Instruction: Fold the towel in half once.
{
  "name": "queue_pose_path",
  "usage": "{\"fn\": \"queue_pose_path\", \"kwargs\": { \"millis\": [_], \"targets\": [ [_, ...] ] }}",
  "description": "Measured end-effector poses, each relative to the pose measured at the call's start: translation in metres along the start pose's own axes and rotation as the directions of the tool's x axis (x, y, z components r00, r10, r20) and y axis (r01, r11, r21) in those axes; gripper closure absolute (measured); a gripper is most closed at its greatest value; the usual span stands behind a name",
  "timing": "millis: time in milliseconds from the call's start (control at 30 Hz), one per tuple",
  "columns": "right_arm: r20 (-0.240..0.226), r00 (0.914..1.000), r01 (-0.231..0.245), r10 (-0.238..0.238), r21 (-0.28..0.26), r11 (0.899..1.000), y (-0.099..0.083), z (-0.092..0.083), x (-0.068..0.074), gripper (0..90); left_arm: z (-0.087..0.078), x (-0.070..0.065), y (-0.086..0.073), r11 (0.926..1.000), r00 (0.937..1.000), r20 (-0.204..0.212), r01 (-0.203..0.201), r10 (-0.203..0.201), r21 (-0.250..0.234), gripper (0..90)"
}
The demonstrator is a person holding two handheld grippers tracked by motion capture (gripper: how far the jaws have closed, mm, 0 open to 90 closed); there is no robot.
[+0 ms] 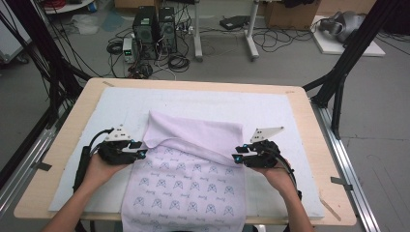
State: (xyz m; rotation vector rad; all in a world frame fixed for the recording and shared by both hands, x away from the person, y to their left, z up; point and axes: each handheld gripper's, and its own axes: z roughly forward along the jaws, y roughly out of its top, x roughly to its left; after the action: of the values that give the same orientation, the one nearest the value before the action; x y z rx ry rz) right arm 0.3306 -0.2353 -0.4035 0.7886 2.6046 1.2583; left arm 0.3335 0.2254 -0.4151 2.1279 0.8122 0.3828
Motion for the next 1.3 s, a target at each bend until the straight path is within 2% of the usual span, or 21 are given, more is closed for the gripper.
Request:
{"fn": "queue_pose_path", "kwargs": {
  "millis": [67, 167, 200, 267, 300, 367, 400, 433, 500, 567, 633, 667, 733, 800, 933, 1133, 1200, 1300],
  "targets": [
    [-0.010, 0.9999, -0.006, 0.007, 0.015, 1.000, 0.000, 0.006, -0.003, 58.9, 0.009, 0.003, 0.002, 0.9998, 0.9999, -0.002, 0.014, -0.014, 0.012, 51.3],
    [-0.027, 0.9992, -0.029, 0.030, 0.049, 0.998, -0.002, 0.014, -0.005, 56.3, 0.024, 0.005, 0.002, 0.9982, 0.9999, -0.016, 0.004, -0.003, 0.060, 51.7],
    [-0.039, 0.9986, -0.031, 0.034, 0.061, 0.998, -0.002, 0.017, -0.007, 56.0, 0.027, 0.005, 0.001, 0.9978, 0.9999, -0.013, 0.002, -0.001, 0.067, 56.0],
    [-0.051, 0.9981, -0.030, 0.034, 0.073, 0.997, -0.003, 0.021, -0.007, 56.3, 0.034, 0.006, 0.001, 0.9956, 0.9991, -0.039, -0.011, 0.015, 0.093, 62.2],
    [-0.056, 0.9977, -0.033, 0.038, 0.084, 0.996, -0.003, 0.023, -0.007, 57.3, 0.036, 0.006, 0.000, 0.9948, 0.9994, -0.030, -0.014, 0.017, 0.101, 68.6],
    [-0.067, 0.9968, -0.038, 0.045, 0.109, 0.993, -0.003, 0.028, -0.007, 63.7, 0.036, 0.006, 0.001, 0.9946, 0.9990, -0.028, -0.031, 0.034, 0.099, 76.2],
    [-0.074, 0.9965, -0.031, 0.040, 0.120, 0.992, -0.003, 0.030, -0.007, 69.6, 0.035, 0.005, 0.001, 0.9937, 0.9976, -0.046, -0.048, 0.053, 0.102, 83.6],
    [-0.087, 0.9951, -0.034, 0.046, 0.134, 0.990, -0.003, 0.032, -0.006, 75.0, 0.035, 0.005, 0.001, 0.9945, 0.9982, -0.044, -0.037, 0.041, 0.098, 86.7],
    [-0.097, 0.9949, -0.016, 0.030, 0.144, 0.989, -0.002, 0.034, -0.004, 82.7, 0.031, 0.005, 0.001, 0.9945, 0.9981, -0.048, -0.034, 0.039, 0.099, 87.7],
    [-0.099, 0.9949, -0.005, 0.019, 0.141, 0.990, 0.000, 0.033, -0.001, 86.2, 0.023, 0.005, 0.001, 0.9969, 0.9986, -0.046, -0.024, 0.028, 0.075, 87.9],
    [-0.086, 0.9963, 0.008, 0.002, 0.119, 0.993, 0.002, 0.030, 0.000, 86.4, 0.011, 0.003, 0.003, 0.9984, 0.9980, -0.055, -0.030, 0.033, 0.048, 88.0],
    [-0.088, 0.9961, 0.006, 0.003, 0.106, 0.994, 0.003, 0.026, 0.002, 86.5, 0.005, 0.001, 0.003, 0.9992, 0.9985, -0.046, -0.028, 0.029, 0.028, 88.1],
    [-0.080, 0.9967, 0.016, -0.010, 0.081, 0.997, 0.005, 0.020, 0.005, 86.8, -0.007, -0.005, 0.003, 0.9989, 0.9978, -0.048, -0.046, 0.046, 0.014, 88.1],
    [-0.081, 0.9966, 0.019, -0.014, 0.066, 0.998, 0.004, 0.013, 0.008, 86.8, -0.018, -0.011, 0.000, 0.9980, 0.9966, -0.053, -0.063, 0.063, 0.004, 88.1],
    [-0.090, 0.9954, 0.036, -0.033, 0.027, 0.999, 0.000, 0.000, 0.020, 86.8, -0.042, -0.022, -0.016, 0.9984, 0.9976, -0.048, -0.051, 0.049, -0.024, 88.1],
    [-0.126, 0.9893, 0.074, -0.074, -0.001, 0.997, -0.012, -0.015, 0.049, 86.8, -0.072, -0.053, -0.042, 0.9976, 0.9978, -0.023, -0.062, 0.062, -0.030, 88.1],
    [-0.140, 0.9858, 0.092, -0.092, -0.008, 0.996, -0.017, -0.023, 0.062, 86.8, -0.083, -0.065, -0.051, 0.9973, 0.9977, -0.010, -0.067, 0.067, -0.029, 88.1],
    [-0.188, 0.9766, 0.104, -0.104, -0.011, 0.995, -0.024, -0.032, 0.079, 86.6, -0.098, -0.085, -0.063, 0.9971, 0.9972, 0.022, -0.071, 0.072, -0.025, 88.1]
  ]
}}
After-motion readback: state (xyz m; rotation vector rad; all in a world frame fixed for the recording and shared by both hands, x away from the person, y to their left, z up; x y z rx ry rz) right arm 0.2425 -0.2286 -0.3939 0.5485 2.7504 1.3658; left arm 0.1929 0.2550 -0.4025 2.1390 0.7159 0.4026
